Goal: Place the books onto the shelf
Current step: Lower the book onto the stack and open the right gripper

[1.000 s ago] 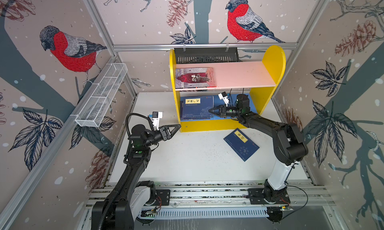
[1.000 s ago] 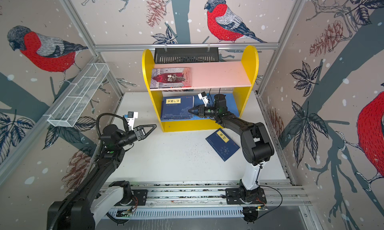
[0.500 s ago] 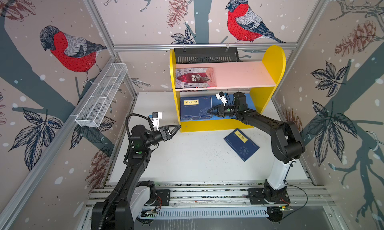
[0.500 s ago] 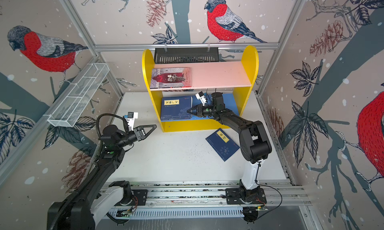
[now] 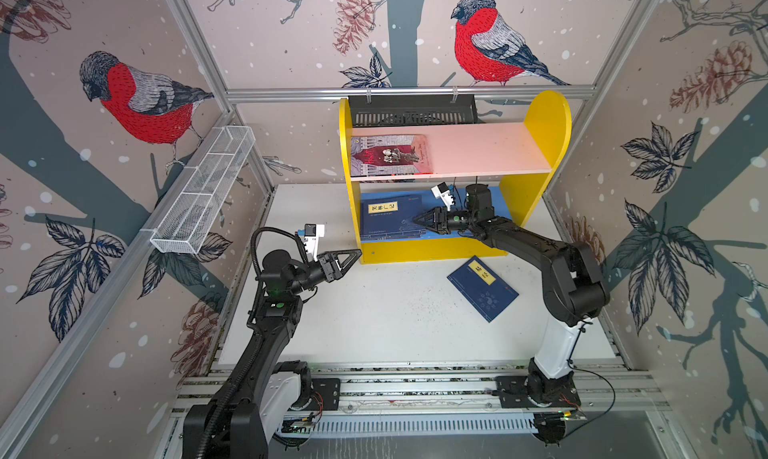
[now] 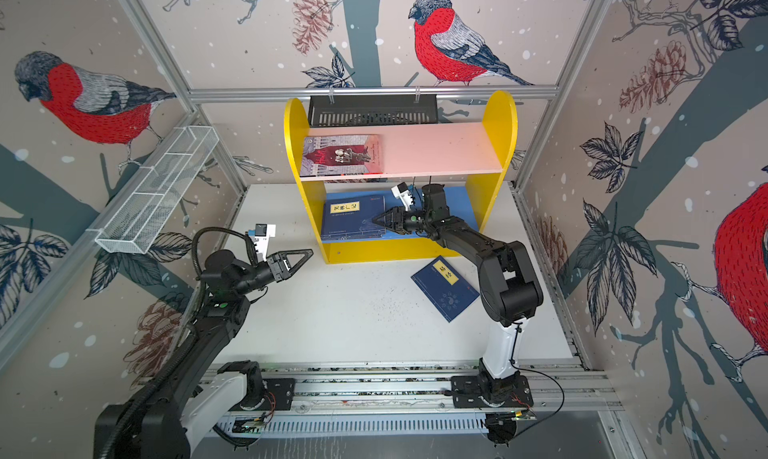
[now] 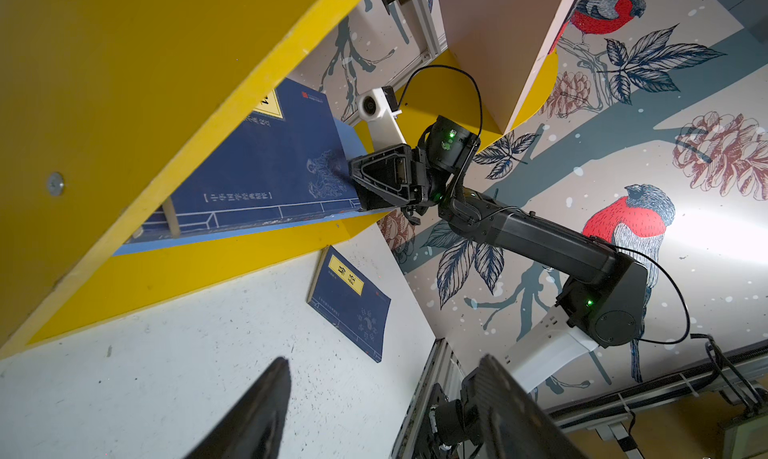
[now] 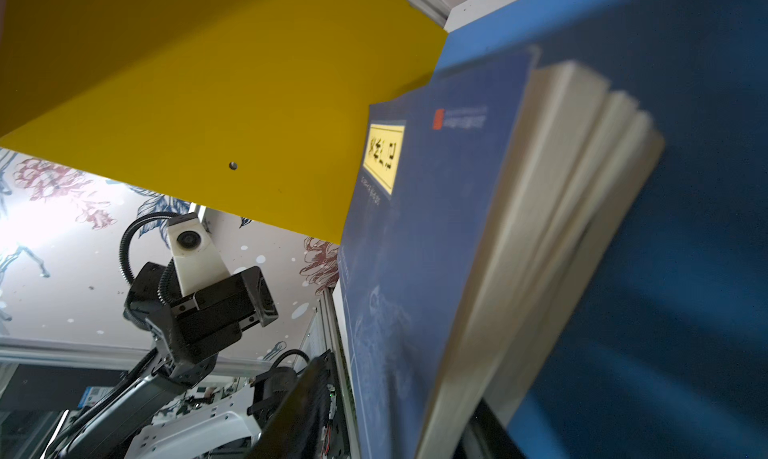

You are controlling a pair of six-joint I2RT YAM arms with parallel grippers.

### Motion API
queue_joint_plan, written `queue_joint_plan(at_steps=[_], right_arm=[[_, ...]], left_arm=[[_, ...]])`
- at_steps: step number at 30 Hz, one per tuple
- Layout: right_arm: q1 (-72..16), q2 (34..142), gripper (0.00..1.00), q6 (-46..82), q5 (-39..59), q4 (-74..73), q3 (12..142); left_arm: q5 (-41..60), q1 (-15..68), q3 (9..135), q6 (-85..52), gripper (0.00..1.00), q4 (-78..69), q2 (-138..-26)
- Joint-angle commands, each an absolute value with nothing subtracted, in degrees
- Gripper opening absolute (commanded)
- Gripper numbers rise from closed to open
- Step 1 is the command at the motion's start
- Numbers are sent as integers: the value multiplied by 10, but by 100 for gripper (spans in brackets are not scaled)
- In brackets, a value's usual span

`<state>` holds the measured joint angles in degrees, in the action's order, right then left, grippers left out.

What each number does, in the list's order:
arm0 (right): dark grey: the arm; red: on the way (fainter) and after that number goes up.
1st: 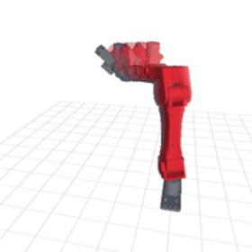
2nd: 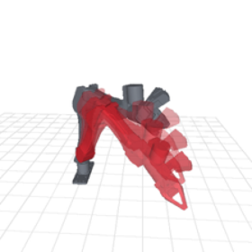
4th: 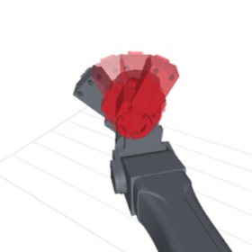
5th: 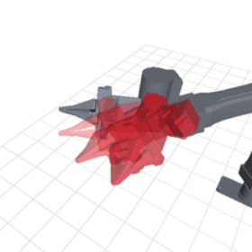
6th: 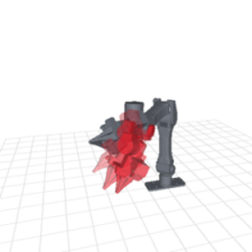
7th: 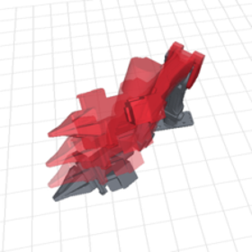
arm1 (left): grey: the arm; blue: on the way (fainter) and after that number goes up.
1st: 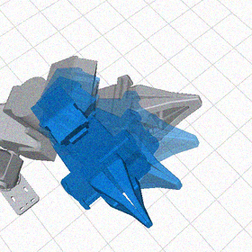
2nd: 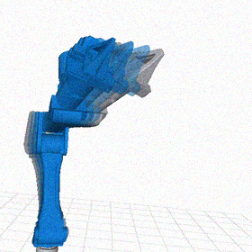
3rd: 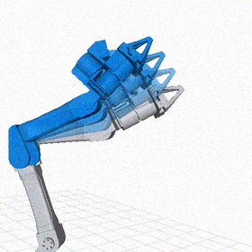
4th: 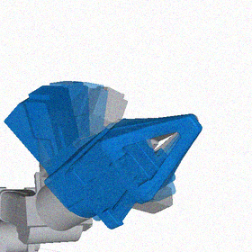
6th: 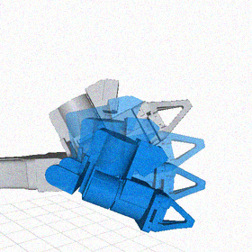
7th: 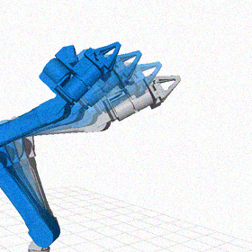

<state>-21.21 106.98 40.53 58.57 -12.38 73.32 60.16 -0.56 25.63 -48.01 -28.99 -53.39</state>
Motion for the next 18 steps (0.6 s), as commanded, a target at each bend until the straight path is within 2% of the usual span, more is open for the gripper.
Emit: queue_joint_plan(at_steps=[1,8,13,18], right_arm=[[-214,1058,56,367,515,-74,743],[-220,1039,67,319,412,11,760],[-228,1010,67,301,343,31,750],[-240,971,64,305,320,24,727]], left_arm=[[608,-6,256,-475,71,-309,-532],[597,-6,262,-445,71,-275,-531],[550,-7,286,-366,70,-178,-533],[470,-7,313,-272,70,-78,-540]])
